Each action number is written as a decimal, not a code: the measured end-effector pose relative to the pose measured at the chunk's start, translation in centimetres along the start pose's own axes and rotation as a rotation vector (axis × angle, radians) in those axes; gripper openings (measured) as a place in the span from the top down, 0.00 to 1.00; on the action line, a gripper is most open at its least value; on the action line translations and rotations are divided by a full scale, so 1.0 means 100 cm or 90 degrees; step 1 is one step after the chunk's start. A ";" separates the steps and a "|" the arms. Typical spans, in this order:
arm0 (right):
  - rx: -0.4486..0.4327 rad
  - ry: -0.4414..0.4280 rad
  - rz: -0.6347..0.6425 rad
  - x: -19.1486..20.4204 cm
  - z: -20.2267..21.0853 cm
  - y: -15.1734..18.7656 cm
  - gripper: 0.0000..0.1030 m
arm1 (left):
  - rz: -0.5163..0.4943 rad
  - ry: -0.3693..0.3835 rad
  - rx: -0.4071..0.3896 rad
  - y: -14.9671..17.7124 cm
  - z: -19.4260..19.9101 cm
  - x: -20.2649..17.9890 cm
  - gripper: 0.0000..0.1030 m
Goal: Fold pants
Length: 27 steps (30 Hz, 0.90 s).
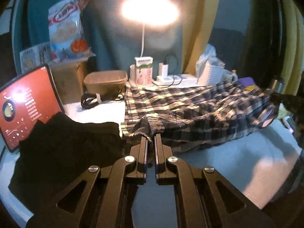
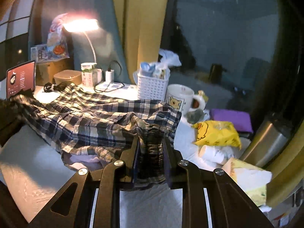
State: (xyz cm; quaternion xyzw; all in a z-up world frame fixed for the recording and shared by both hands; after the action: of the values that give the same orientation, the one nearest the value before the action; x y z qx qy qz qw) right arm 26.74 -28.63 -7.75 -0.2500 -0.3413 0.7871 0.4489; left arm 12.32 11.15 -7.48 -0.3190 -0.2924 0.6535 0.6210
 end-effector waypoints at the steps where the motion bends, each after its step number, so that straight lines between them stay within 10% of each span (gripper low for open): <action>1: -0.005 -0.001 0.004 0.002 0.005 0.003 0.78 | -0.007 0.006 0.004 0.003 0.006 -0.003 0.96; 11: 0.095 -0.003 -0.039 0.004 0.013 0.087 0.75 | 0.025 0.036 0.122 0.075 0.010 -0.006 0.96; 23: 0.107 -0.034 -0.084 -0.001 0.031 0.093 0.74 | 0.013 0.113 0.176 0.097 0.028 -0.008 0.95; 27: 0.097 -0.026 -0.120 -0.017 0.015 0.078 0.26 | 0.013 0.136 0.154 0.087 0.037 -0.006 0.95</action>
State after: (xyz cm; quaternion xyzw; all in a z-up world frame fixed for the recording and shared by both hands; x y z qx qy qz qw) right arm 22.27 -33.40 -12.59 -0.1660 -0.3119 0.7698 0.5316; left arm 4.05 10.12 -11.90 -0.3125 -0.1405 0.6526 0.6758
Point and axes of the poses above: each gripper's, at about its wrist camera, not at the fingertips, and z roughly against the way its jaws point, x to its left, y to its underside, the point moved 4 cm from there along -z, roughly the way its jaws point, and after that the axes turned 2 degrees about y, right-handed, at the moved point
